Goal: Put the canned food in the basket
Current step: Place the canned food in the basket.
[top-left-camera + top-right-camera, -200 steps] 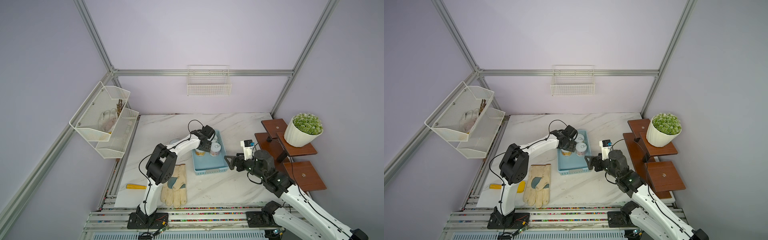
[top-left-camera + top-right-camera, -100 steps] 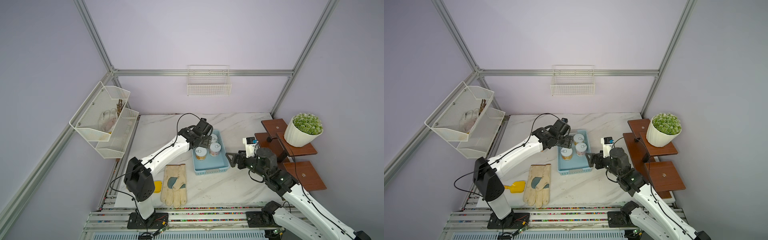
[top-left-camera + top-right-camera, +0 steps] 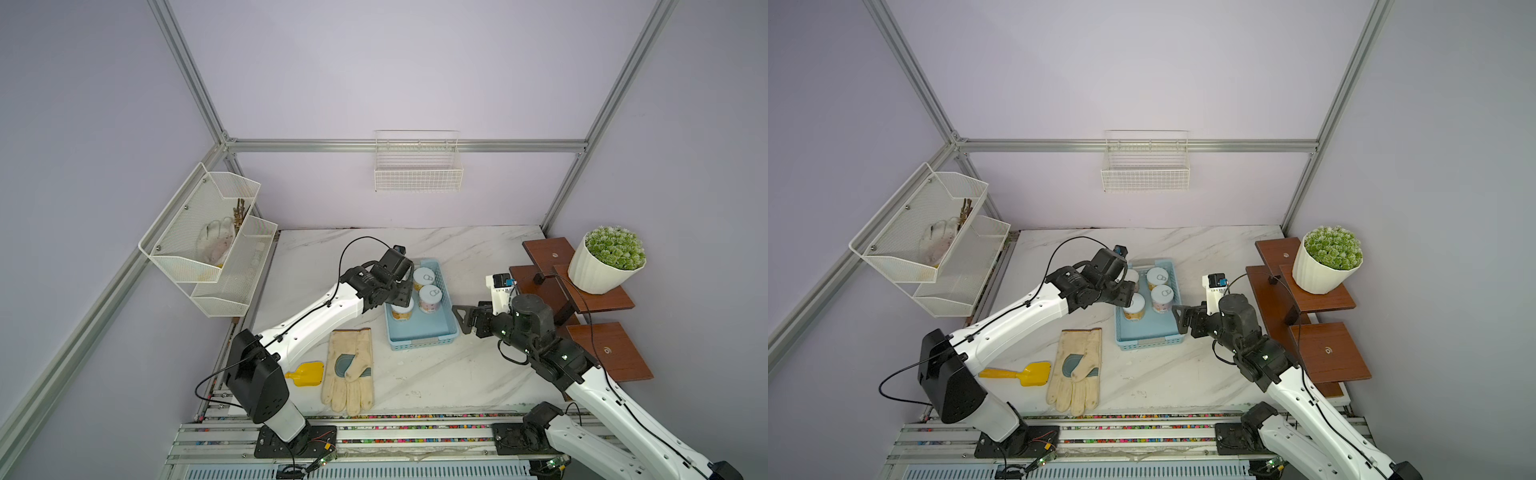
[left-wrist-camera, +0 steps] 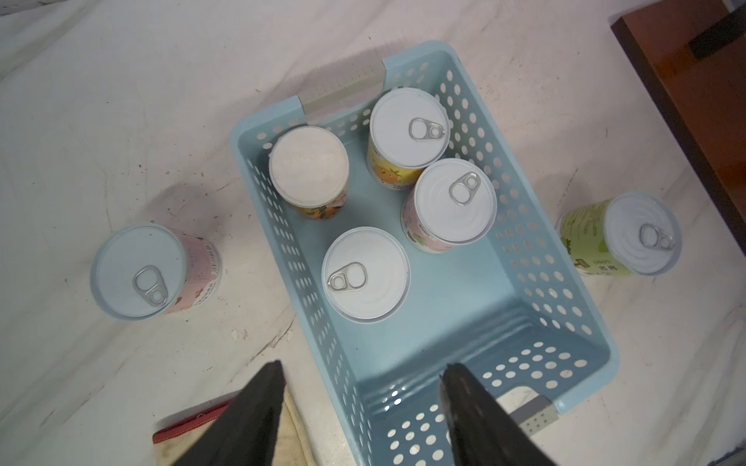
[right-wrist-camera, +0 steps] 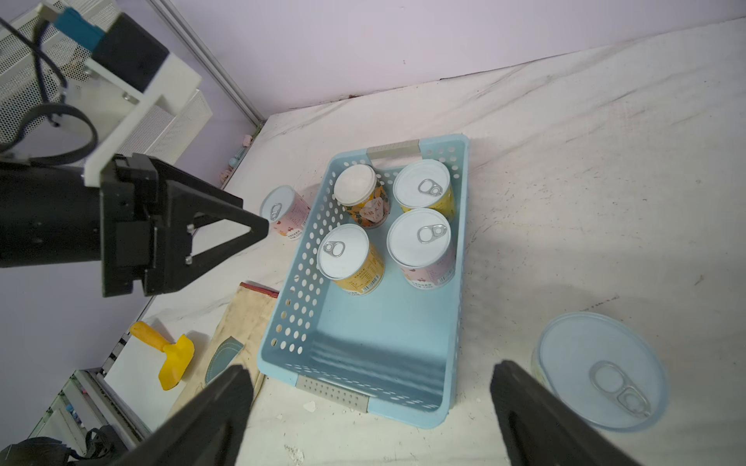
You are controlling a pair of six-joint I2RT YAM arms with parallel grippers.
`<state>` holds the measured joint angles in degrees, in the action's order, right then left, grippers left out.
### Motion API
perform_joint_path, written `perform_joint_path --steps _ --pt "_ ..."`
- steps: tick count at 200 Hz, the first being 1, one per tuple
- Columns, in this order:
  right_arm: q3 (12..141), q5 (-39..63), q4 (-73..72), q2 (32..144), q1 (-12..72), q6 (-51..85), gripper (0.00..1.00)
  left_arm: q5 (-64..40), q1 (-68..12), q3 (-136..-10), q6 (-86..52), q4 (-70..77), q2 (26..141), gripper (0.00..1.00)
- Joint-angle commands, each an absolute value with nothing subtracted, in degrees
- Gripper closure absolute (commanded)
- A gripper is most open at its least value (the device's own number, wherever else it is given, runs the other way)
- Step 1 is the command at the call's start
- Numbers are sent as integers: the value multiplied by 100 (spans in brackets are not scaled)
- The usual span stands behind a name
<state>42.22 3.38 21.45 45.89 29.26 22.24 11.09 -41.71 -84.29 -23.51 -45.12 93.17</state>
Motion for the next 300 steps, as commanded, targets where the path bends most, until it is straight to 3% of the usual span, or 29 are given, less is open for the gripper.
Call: perform_joint_path --steps 1,25,55,196,300 --pt "4315 161 2327 4501 2895 2245 2 658 -4213 -8404 -2574 -4384 9583 42" --pt "4289 102 2364 4473 2895 2215 2 598 -4292 -8369 -2775 -4391 9753 50" --pt "4263 77 2360 4482 2899 2213 2 658 -4374 -8346 -3065 -4490 9908 53" --pt "4127 -43 2366 4422 2895 2197 2 950 -4428 -8294 -3666 -4350 10897 47" --pt "4070 0 2355 4403 2894 2241 2 1881 -4320 -9021 -4104 -4451 11538 48"
